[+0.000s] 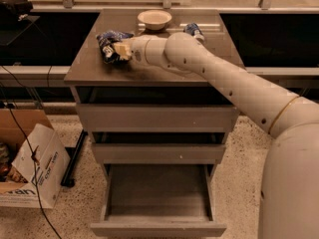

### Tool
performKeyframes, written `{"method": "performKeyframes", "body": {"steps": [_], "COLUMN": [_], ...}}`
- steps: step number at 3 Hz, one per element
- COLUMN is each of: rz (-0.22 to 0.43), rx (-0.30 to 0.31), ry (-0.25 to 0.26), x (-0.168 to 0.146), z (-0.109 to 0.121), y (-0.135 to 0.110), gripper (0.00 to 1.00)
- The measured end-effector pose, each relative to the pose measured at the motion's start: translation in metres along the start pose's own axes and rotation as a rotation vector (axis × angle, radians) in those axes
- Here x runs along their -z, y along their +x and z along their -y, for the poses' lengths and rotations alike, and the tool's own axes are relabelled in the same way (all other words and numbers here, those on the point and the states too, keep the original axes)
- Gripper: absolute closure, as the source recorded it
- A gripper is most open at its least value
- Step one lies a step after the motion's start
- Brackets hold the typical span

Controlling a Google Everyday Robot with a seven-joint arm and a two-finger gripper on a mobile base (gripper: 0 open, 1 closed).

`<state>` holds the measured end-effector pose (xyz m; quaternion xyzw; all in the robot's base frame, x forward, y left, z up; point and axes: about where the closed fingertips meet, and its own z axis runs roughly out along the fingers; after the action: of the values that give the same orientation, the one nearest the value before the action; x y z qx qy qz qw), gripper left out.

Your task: Place blue chip bag into bottom drawer

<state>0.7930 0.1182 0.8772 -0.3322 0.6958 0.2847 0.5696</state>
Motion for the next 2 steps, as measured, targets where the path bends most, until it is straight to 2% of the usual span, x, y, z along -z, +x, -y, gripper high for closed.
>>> {"method": "performKeyframes", "body": {"steps": [1,2], "rz": [0.025,0.053], "rx": [0.045,0.075], "ry": [0.009,-0.040], "x": [0.031,0.072], "z": [-0.009,-0.021], "y": [-0.023,-0.037], "gripper": [1.00,1.00]}}
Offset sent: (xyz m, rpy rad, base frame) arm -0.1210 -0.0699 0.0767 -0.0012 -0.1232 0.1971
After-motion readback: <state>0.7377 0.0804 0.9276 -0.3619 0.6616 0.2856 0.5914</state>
